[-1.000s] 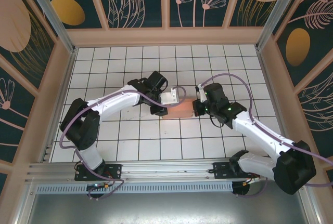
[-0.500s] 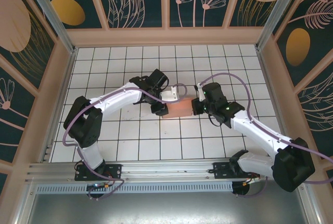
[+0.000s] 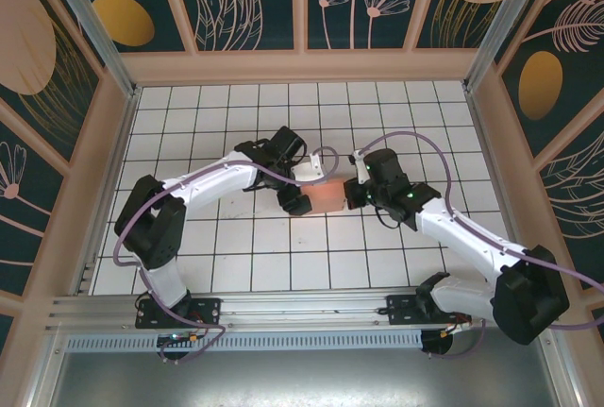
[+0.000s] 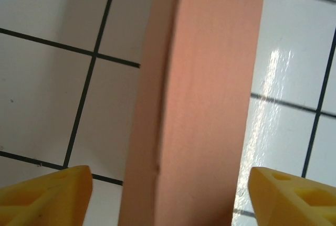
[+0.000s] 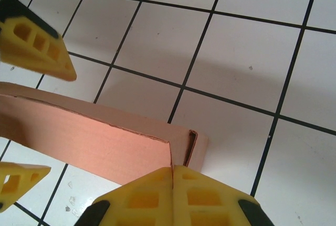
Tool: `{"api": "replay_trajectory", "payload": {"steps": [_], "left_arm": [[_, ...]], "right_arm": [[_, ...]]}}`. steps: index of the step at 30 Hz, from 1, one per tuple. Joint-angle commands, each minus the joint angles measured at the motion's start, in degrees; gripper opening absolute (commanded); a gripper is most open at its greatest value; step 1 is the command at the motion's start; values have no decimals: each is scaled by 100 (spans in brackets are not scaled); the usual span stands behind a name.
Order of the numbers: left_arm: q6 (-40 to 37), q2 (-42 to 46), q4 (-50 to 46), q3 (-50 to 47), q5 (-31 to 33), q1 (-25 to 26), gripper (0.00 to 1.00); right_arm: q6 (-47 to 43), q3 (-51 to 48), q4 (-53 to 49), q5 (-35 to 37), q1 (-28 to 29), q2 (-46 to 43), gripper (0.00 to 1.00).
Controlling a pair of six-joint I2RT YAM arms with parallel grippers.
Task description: Fold the paper box
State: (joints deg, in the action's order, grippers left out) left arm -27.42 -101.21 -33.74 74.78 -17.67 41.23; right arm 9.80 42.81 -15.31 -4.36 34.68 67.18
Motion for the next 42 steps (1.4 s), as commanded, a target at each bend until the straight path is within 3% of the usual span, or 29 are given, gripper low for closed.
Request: {"api": "replay_trajectory", "payload": {"steps": [1, 3, 8, 11, 16, 18, 21, 26, 37, 42], "left_arm": [[457, 612, 497, -188, -274, 24, 90], [772, 972, 1017, -498, -300, 22, 96], [2257, 1906, 2466, -1382, -106, 17, 99], [3075, 2264, 2534, -1594, 337, 24, 99], [3477, 2853, 2254, -2088, 1375, 19, 98], [3389, 3027, 2152, -2273, 1520, 6, 91], [3187, 3107, 1915, -2350, 1506, -6, 69], [3039, 2860, 1735, -2354, 897, -17, 43], [2742, 2286, 1504, -2157, 912, -16, 26], [2699, 2180, 1459, -2109, 894, -20, 11]], "right_arm": [[74, 162, -74, -47, 65, 93, 0], [75, 175, -85, -52, 63, 95, 0], [73, 225, -132, -21, 65, 120, 0], [108, 241, -160, -3, 62, 146, 0], [111, 265, -235, 65, 66, 133, 0], [93, 274, -267, 82, 63, 130, 0], [110, 320, -362, 111, 62, 162, 0], [149, 363, -438, 155, 52, 175, 0], [226, 360, -447, 138, 60, 164, 0], [216, 353, -427, 102, 63, 167, 0]]}}
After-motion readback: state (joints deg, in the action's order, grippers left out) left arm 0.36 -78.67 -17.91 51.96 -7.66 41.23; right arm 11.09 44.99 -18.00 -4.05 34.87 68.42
